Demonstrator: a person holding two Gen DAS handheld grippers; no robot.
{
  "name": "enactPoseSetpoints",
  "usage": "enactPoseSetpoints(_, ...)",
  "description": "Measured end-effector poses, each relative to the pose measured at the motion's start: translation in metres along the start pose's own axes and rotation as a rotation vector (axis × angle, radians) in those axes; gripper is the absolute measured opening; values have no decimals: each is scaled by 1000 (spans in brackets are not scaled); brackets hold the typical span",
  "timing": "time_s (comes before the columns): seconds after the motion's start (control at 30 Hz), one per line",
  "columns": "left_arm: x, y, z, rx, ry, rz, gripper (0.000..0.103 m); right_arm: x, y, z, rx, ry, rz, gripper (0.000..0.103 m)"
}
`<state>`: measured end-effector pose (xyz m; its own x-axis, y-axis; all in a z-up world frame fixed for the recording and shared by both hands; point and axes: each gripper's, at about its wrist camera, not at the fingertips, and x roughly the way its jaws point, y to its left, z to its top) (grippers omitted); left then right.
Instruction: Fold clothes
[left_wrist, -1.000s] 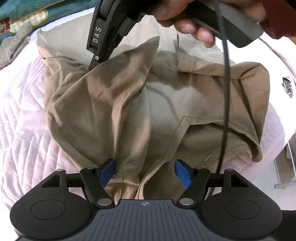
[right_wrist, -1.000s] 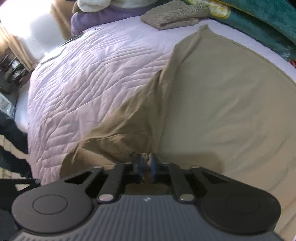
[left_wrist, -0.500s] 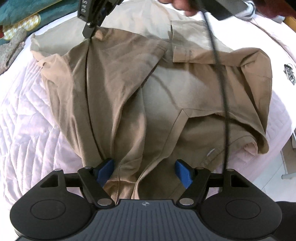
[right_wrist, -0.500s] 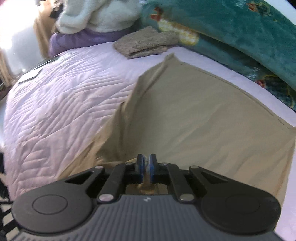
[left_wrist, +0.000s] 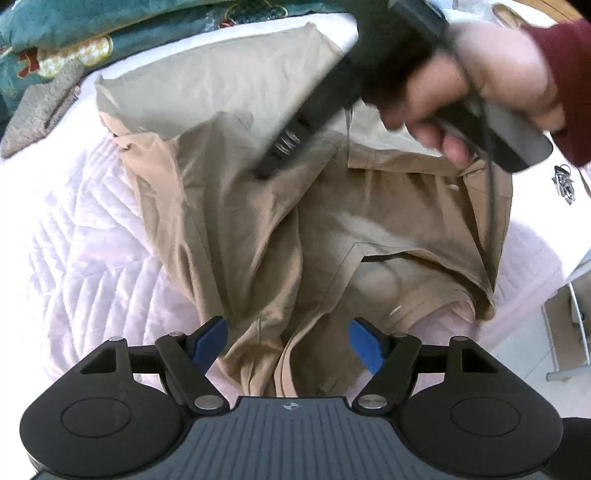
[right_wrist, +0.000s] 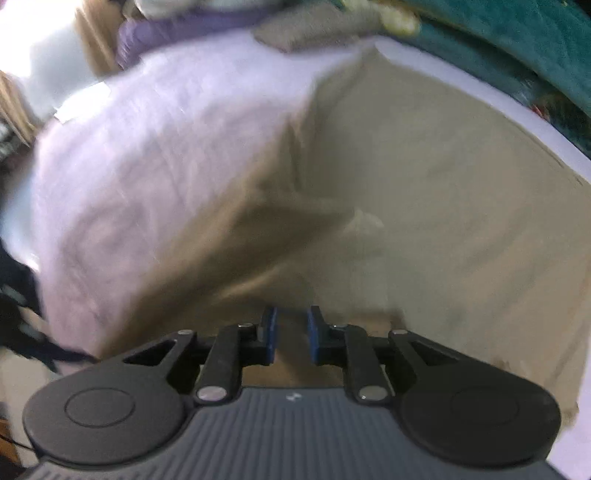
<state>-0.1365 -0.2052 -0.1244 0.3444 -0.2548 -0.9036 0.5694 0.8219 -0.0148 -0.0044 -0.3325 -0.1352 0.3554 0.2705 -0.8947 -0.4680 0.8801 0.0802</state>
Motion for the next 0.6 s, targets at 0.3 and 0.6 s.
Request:
enactPoseSetpoints(0.3,-54,7,2,-54,-32,-46,75,-96,-11,-11,154,-153,-102,54)
enactPoseSetpoints(0.6,-72,30,10,-216,-29,80,75,-153,-14,-53,391,-155,-224,69)
